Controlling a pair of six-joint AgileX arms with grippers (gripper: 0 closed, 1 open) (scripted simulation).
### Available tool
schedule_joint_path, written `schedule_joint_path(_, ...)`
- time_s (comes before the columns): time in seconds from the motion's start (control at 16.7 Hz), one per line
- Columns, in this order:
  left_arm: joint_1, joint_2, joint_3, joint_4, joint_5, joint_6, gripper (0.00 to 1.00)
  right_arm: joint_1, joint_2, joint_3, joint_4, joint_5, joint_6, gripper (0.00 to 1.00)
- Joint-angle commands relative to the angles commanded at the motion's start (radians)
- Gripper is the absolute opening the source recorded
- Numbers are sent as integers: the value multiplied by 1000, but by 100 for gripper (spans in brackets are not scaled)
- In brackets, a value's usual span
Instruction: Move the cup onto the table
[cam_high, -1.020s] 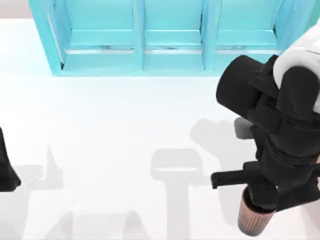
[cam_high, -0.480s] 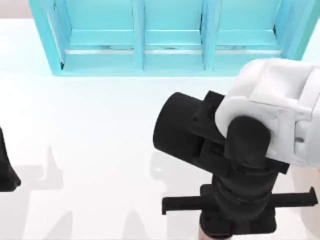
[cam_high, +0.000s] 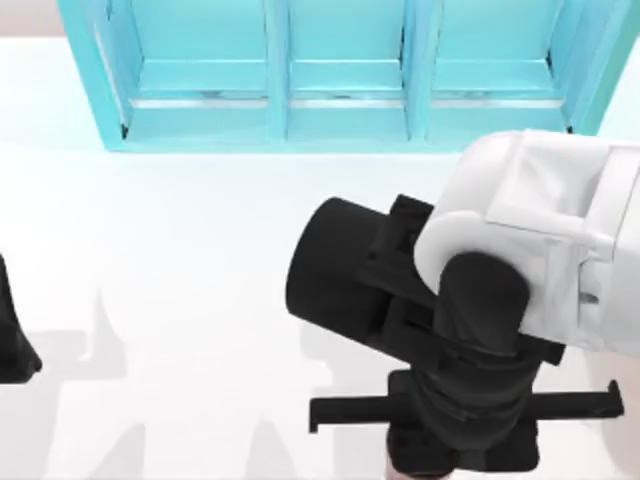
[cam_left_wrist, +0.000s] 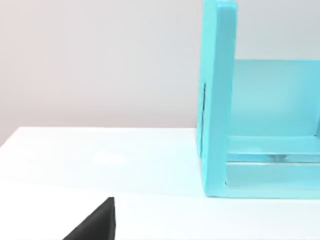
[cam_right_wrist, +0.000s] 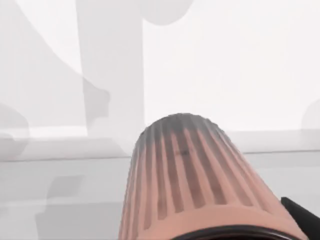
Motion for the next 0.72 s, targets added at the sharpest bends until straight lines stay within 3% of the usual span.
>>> schedule_joint_path(0.72, 0, 0, 0, 0, 0, 0, 100, 6, 51, -203, 254, 0, 7, 0)
